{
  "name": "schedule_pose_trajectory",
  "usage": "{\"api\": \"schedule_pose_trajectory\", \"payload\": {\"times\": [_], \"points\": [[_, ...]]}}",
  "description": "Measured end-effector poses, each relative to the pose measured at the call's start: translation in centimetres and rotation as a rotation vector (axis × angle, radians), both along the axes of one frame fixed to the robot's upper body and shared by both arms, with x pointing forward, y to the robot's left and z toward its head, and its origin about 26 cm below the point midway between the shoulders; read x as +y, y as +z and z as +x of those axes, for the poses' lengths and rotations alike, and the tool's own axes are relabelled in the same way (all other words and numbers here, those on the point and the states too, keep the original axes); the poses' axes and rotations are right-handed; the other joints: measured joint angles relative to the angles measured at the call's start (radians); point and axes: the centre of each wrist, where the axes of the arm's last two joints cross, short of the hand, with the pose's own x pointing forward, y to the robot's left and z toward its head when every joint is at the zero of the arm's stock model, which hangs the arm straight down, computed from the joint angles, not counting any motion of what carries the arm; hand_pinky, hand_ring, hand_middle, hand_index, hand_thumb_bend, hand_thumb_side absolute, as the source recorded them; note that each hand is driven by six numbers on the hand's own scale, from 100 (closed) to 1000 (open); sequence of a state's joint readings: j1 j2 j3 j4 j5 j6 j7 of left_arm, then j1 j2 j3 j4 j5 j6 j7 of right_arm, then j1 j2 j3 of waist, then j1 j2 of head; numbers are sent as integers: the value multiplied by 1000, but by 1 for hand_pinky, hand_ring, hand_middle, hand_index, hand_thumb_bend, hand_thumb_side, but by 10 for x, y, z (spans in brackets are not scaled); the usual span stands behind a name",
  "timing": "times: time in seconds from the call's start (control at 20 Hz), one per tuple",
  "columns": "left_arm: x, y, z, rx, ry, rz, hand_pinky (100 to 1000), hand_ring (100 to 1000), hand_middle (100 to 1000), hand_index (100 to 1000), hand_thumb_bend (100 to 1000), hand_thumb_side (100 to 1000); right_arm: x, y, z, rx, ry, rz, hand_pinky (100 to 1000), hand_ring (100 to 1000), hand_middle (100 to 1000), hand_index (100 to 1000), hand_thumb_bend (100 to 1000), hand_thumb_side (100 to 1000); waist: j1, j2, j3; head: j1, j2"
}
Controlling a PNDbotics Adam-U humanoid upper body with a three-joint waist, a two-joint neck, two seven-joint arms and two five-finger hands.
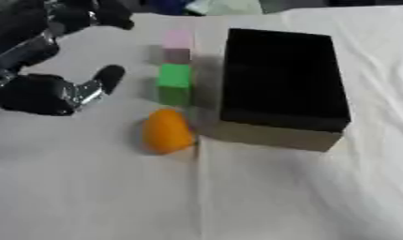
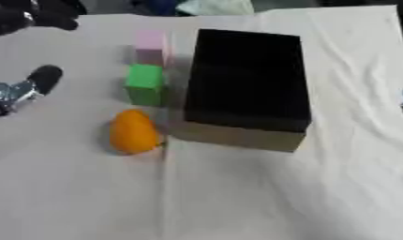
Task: Pick up objects on the table and place them in the box.
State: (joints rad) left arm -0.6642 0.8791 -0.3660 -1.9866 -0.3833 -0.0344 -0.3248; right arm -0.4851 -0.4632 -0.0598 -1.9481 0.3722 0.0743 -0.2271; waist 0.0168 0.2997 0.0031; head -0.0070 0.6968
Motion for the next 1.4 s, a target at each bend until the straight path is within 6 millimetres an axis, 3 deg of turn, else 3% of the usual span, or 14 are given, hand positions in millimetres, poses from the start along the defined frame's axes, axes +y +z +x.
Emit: {"api": "schedule_pose_trajectory", "payload": {"times": [0.1, 0.3, 0.4, 0.5, 0.55, 0.65, 0.9, 1.1, 1.4], "points": [[-6, -3, 0, 40, 16, 56, 789, 841, 855, 901, 327, 759, 1, 0, 0, 2, 2, -1, 858, 666, 624, 804, 100, 1000, 0, -1, 2, 0, 5], [-16, -8, 0, 120, 48, 134, 764, 826, 845, 909, 211, 583, 1, -1, 0, 4, 4, -3, 858, 661, 622, 802, 100, 1000, 0, -4, 4, -1, 7], [-20, -10, 0, 154, 55, 153, 763, 833, 856, 937, 243, 583, 1, -1, 0, 4, 4, -3, 858, 657, 618, 802, 100, 1000, 0, -4, 4, -1, 8], [-25, -12, 0, 181, 57, 176, 766, 846, 873, 956, 331, 628, 1, -1, 0, 4, 4, -2, 858, 655, 615, 801, 100, 1000, 1, -4, 4, -1, 11], [-27, -13, -1, 190, 57, 191, 769, 854, 875, 936, 398, 671, 1, -1, 0, 4, 4, -2, 858, 654, 613, 801, 100, 1000, 1, -5, 4, -1, 13], [-30, -15, -1, 203, 67, 229, 766, 858, 873, 928, 432, 687, 1, -1, 0, 5, 4, -2, 858, 652, 610, 800, 100, 1000, 3, -5, 5, -3, 15], [-39, -25, -2, 248, 90, 302, 766, 857, 876, 951, 338, 607, 1, -1, 0, 5, 4, -1, 858, 647, 603, 799, 100, 1000, 6, -5, 3, -6, 16], [-44, -29, -2, 286, 97, 319, 756, 850, 876, 976, 201, 426, 1, -1, 0, 5, 4, -1, 858, 645, 600, 798, 100, 1000, 7, -5, 2, -6, 16], [-49, -34, -1, 312, 104, 330, 762, 857, 878, 983, 181, 324, 1, -2, 0, 3, 4, 4, 859, 638, 594, 797, 100, 1000, 7, -5, -4, -5, 16]]}}
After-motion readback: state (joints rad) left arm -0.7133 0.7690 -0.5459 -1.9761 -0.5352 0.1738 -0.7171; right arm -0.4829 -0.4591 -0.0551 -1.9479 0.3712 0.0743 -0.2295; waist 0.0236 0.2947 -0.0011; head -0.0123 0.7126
